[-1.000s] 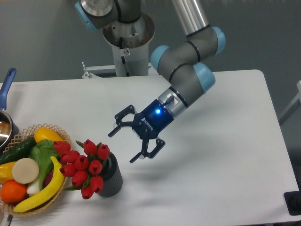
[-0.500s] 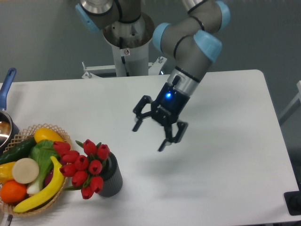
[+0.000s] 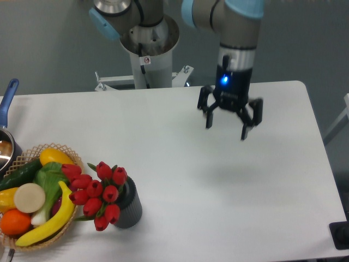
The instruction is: Insert the flowers into the vase
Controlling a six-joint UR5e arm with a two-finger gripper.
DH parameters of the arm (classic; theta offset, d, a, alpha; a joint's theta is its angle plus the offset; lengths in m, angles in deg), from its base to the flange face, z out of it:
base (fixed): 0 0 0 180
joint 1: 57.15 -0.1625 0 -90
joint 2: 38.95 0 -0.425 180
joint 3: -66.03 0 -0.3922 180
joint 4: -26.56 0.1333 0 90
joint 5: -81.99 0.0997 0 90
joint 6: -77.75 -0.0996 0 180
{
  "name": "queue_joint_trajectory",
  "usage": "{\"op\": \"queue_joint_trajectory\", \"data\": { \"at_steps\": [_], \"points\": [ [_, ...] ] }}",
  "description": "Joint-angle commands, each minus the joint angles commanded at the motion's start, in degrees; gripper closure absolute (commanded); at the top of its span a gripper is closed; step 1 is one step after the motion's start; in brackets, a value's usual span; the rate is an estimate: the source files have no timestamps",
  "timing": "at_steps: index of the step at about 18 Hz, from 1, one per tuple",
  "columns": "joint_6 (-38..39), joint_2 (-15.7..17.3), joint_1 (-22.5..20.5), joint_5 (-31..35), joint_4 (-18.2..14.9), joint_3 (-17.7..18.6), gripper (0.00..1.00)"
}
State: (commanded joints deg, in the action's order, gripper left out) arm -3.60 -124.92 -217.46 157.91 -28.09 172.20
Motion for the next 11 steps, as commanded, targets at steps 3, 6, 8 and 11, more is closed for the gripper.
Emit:
{"op": "queue_joint_trajectory", "data": {
  "at_steps": [3, 6, 8, 11],
  "points": [
    [-9.9, 2.8, -4.7, 0.9, -7.7, -0.9, 0.00],
    [-22.0, 4.9, -9.2, 1.0, -12.1, -1.2, 0.00],
    [-25.8, 5.6, -11.5, 1.0, -12.5, -0.9, 0.00],
    [-25.9, 5.8, -11.7, 1.0, -12.7, -0.8, 0.00]
  ]
}}
